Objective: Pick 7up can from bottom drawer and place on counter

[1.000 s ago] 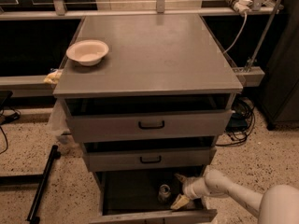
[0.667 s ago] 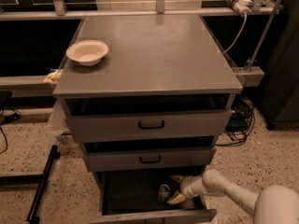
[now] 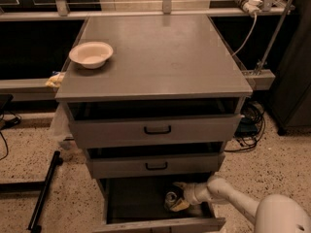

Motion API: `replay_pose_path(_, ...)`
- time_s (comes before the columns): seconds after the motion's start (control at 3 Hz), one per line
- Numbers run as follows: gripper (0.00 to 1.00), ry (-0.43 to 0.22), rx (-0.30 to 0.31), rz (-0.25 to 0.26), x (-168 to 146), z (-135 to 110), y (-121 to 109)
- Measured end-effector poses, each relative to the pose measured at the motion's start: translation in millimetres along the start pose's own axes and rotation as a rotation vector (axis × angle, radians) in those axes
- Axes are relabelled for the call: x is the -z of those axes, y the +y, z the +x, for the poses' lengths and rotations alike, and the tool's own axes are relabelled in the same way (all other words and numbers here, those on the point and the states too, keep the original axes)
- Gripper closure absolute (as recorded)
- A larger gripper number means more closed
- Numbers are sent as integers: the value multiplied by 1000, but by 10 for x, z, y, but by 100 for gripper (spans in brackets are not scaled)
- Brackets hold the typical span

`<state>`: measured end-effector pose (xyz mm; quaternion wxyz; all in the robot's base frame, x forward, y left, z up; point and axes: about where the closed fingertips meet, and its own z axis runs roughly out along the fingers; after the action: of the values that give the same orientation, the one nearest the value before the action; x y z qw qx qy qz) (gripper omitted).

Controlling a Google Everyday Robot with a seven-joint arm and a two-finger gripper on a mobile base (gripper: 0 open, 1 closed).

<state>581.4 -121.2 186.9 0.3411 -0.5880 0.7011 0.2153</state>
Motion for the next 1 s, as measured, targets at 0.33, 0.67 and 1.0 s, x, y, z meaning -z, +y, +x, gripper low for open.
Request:
replay_pose_path(0.33, 28, -24, -14, -28, -169, 22, 29)
replay_pose_path(0.67, 47, -51, -42, -61, -305, 97, 120)
replay_pose_path(1.0, 70, -51, -44, -61, -307, 103, 121)
